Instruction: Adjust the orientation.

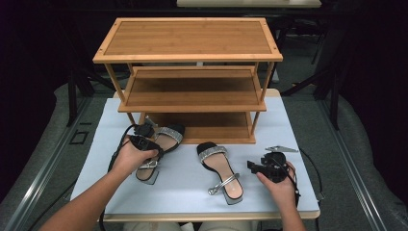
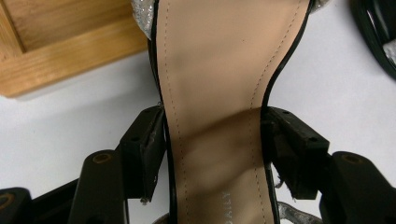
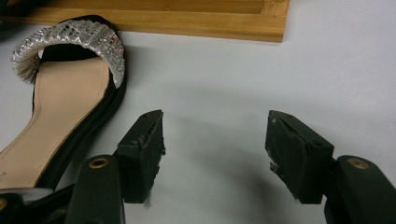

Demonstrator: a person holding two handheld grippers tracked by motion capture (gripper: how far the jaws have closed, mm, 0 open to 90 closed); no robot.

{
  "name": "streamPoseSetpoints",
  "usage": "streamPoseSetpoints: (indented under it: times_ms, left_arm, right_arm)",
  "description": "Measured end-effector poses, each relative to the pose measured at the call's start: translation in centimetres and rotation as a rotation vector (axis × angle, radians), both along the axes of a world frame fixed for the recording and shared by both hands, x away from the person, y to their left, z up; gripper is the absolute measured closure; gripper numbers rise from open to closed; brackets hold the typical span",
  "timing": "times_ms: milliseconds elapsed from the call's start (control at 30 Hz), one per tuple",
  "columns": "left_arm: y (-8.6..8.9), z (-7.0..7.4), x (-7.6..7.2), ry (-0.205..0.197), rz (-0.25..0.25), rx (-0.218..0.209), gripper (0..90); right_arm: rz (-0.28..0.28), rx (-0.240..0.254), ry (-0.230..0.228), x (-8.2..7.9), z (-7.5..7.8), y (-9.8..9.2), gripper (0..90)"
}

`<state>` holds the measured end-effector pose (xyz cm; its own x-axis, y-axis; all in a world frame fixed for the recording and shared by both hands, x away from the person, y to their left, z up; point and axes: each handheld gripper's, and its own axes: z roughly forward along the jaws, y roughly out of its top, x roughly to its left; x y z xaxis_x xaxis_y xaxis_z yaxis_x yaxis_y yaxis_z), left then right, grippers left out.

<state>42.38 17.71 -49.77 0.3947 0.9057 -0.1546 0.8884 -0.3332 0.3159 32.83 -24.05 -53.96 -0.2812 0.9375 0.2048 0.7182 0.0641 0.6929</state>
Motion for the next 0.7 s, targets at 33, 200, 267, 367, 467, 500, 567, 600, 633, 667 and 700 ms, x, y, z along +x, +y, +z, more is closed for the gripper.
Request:
streamPoseSetpoints:
  times_ms: [33,200,267,367,467,500,567,600,633,667,700]
  left_arm:
    - [-0.1,0.0,0.2,0.003,0.003,0.005,39.9]
    - [-0.8,-0.3,1.3,-0.004,0.026,0.012,40.0]
    - [-1.1,-0.7,1.5,-0.004,0.027,0.015,40.1]
    - [-1.2,-0.8,1.7,0.002,0.023,0.027,40.2]
    - [-1.1,-0.8,1.7,0.002,0.026,0.027,40.2]
    - [-1.2,-0.9,1.6,-0.002,0.024,0.025,40.1]
    - [-1.2,-0.9,1.6,-0.006,0.026,0.024,40.0]
    - [-1.2,-0.8,1.6,-0.005,0.024,0.025,39.9]
    - [-1.1,-0.9,1.6,-0.010,0.022,0.023,39.8]
    - [-1.1,-0.8,1.5,-0.011,0.018,0.022,39.7]
    - [-1.0,-0.7,1.5,-0.012,0.015,0.019,39.5]
  right_arm:
    - [0.001,0.000,0.000,0.0,0.0,0.0,36.7]
    - [0.000,-0.001,-0.001,0.0,-0.1,0.0,36.7]
    - [-0.001,0.002,0.001,0.0,-0.1,-0.1,36.7]
    - [-0.003,0.006,-0.001,0.0,-0.1,-0.2,36.7]
    - [-0.004,0.007,0.001,0.1,-0.1,-0.2,36.7]
    - [0.001,0.009,0.002,0.1,-0.1,-0.2,36.7]
    - [0.001,0.008,0.002,0.1,-0.1,-0.1,36.7]
    - [0.001,0.007,0.001,0.0,-0.1,-0.1,36.7]
    - [0.000,0.006,0.002,0.0,-0.1,-0.1,36.7]
    - [0.000,0.005,0.002,0.1,-0.1,-0.1,36.7]
    - [0.000,0.005,0.002,0.1,-0.1,-0.1,36.7]
